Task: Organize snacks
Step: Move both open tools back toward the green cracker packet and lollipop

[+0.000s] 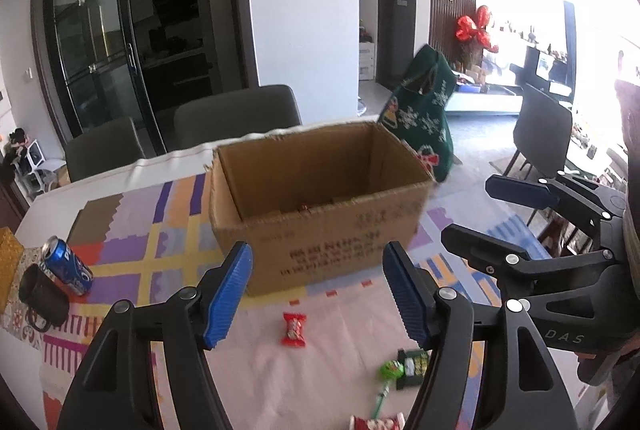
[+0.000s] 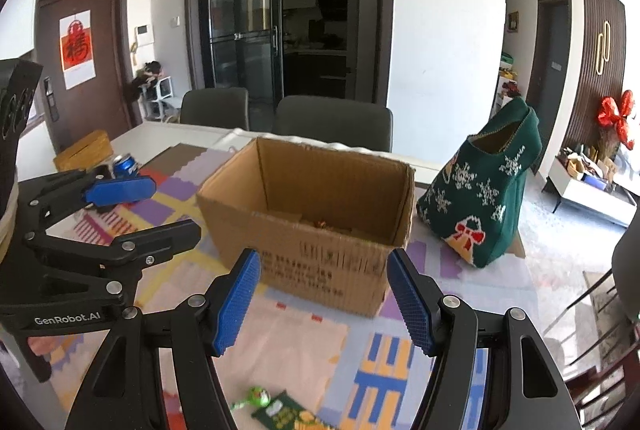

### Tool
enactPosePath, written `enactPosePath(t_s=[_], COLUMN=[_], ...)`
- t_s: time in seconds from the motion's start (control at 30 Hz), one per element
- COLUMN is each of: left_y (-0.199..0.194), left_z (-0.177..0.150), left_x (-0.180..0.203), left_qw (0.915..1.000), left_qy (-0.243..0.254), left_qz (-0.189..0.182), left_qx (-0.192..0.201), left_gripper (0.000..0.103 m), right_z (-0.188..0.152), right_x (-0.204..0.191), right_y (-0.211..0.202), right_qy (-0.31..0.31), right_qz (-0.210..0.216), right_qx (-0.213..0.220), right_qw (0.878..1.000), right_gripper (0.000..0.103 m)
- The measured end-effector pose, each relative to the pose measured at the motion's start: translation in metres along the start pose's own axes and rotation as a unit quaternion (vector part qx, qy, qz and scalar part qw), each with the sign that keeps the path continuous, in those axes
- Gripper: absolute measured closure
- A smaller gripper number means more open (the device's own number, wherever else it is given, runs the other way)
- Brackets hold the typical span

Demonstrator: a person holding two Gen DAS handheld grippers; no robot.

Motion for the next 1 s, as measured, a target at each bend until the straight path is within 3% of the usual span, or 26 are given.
enactPosePath(t_s=[0.53,1.0], left_y=[0.003,0.035], left_z=[-0.067,-0.132], left_x=[0.038,0.055], left_qw=[0.9965,0.983], left_qy=[0.055,0.096], left_qz=[-0.021,-0.062], left_qx=[-0.06,-0.144], left_gripper=[0.036,0.036], right_z=[-0.08,-0.156], right_x=[-0.009,-0.021], right_y=[-0.01,0.01], right_qy=[-0.034,-0.098], right_qz=[0.012,0.036], right_qx=[-0.081,-0.186], right_qw=[0.996,0.977], right_gripper=[0.036,0.037])
Point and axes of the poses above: each gripper's, at about its wrist camera, not at the fingertips, and y roughly the way its jaws point, x to its right, z to its top, the point moved 10 cm from there along y, roughly the way its jaws point, and after that the axes turned 5 degrees about x, right-handed, at the moved point
